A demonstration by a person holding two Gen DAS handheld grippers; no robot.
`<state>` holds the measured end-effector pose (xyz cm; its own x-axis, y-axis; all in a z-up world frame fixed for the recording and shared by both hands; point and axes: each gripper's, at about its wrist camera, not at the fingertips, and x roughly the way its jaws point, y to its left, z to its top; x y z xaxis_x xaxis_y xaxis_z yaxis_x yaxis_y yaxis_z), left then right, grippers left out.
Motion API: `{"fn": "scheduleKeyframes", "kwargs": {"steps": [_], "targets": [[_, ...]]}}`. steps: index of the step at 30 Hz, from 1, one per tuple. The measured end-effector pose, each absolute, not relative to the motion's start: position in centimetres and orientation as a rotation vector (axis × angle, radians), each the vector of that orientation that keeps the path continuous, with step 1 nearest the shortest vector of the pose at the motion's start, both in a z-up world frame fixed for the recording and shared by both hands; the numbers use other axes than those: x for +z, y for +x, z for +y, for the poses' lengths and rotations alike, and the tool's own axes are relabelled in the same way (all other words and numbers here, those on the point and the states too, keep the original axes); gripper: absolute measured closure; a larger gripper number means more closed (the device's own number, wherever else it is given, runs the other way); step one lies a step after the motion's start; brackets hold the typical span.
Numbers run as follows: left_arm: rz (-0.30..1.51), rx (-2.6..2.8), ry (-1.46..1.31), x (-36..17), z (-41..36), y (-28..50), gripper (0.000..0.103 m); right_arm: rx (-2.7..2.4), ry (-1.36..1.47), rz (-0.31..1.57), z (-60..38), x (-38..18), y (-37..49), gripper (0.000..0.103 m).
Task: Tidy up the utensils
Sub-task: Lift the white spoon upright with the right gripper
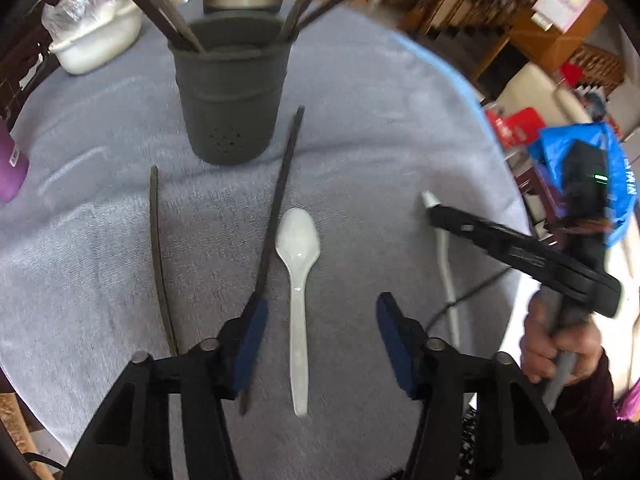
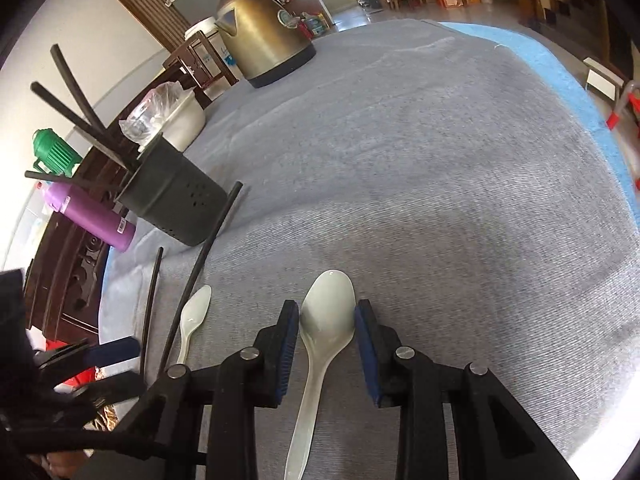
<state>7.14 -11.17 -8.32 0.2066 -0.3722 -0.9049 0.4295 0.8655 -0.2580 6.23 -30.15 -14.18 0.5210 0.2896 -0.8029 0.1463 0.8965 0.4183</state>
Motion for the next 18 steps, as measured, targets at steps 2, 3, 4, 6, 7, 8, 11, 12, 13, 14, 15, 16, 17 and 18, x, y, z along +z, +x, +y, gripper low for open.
{"fn": "scheduleKeyframes", "kwargs": {"steps": [2,3,4,6,7,8,11,12,13,14,15,16,17,18], "targets": [[1.280,-0.565,0.055,-9.0,-11.8,7.7,0.057,0.098,0.476,1.027,-30.6,-14.2,5.9,0.070],[1.287,-0.571,0.059,-9.2,-12.1,7.8,0.058,0.105,0.479,1.025,-30.6,-14.3,5.9,0.070],[1.290,-0.574,0.069,-9.3,-12.4,7.8,0.058,0.114,0.482,1.023,-30.8,-14.3,5.8,0.070],[1.301,-0.561,0.100,-9.7,-13.3,8.0,0.058,0.127,0.490,1.019,-31.0,-14.4,5.7,0.070],[1.310,-0.547,0.104,-10.0,-13.4,8.3,0.058,0.131,0.494,1.018,-31.0,-14.4,5.7,0.070],[1.319,-0.535,0.100,-10.3,-13.6,8.8,0.058,0.134,0.495,1.017,-31.0,-14.5,5.6,0.070],[1.318,-0.496,0.077,-10.4,-13.6,9.6,0.058,0.141,0.486,1.015,-31.0,-14.5,5.6,0.070],[1.314,-0.493,0.073,-10.3,-13.5,9.7,0.058,0.143,0.483,1.016,-31.0,-14.5,5.6,0.070],[1.312,-0.490,0.070,-10.3,-13.5,9.8,0.058,0.146,0.482,1.016,-31.1,-14.5,5.6,0.070],[1.310,-0.488,0.067,-10.3,-13.6,10.1,0.058,0.147,0.482,1.017,-31.1,-14.5,5.6,0.070],[1.310,-0.487,0.065,-10.4,-13.7,10.2,0.058,0.148,0.481,1.021,-31.1,-14.5,5.7,0.070],[1.310,-0.485,0.060,-10.5,-13.8,10.5,0.058,0.147,0.475,1.026,-31.0,-14.4,5.9,0.070],[1.310,-0.482,0.057,-10.6,-13.9,10.7,0.058,0.147,0.457,1.036,-30.8,-14.3,6.1,0.070],[1.306,-0.479,0.056,-10.7,-14.1,10.9,0.058,0.148,0.440,1.045,-30.6,-14.3,6.3,0.070]]}}
